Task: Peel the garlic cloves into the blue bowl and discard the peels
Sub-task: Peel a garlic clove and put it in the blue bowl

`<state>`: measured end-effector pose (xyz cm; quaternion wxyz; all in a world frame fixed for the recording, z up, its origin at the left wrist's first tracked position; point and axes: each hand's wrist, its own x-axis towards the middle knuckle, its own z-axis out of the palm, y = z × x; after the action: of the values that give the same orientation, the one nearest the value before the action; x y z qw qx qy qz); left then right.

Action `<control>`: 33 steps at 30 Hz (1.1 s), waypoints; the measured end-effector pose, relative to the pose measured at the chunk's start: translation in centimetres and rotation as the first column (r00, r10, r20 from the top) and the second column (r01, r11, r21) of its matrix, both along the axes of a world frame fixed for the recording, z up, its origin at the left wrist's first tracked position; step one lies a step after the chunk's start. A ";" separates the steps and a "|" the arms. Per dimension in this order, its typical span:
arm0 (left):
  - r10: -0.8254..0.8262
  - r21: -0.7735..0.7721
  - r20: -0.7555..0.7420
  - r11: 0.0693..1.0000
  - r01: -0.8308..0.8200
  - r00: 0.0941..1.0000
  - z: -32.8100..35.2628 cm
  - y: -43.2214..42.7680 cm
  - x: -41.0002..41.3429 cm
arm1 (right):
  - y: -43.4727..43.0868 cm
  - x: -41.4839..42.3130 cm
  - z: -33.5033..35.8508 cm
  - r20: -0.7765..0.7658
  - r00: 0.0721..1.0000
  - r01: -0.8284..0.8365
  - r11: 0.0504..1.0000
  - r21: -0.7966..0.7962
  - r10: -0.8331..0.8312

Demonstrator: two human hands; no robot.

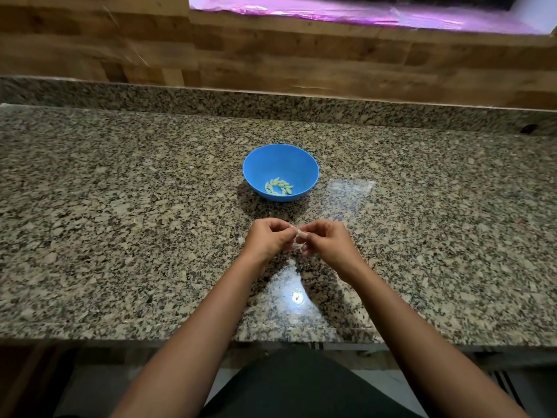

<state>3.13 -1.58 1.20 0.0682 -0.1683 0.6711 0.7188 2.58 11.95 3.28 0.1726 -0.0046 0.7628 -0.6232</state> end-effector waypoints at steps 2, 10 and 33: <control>0.027 0.073 0.027 0.997 -0.029 0.999 0.1 0.1 0.0 | 0.0 -0.1 -0.2 -0.015 1.000 0.010 1.000 0.026 -0.009; 0.032 0.171 0.109 0.984 -0.050 0.993 0.1 0.3 -0.3 | 0.3 -0.2 -0.3 0.022 1.000 0.006 1.000 -0.028 -0.005; 0.009 0.160 -0.035 0.987 -0.004 0.999 0.7 0.2 0.1 | 0.7 0.0 0.1 0.113 0.992 0.062 0.991 -0.120 -0.048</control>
<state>3.19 -1.42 1.93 0.0672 -0.1517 0.6118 0.7734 2.55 12.63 3.35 0.1963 0.0401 0.7122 -0.6728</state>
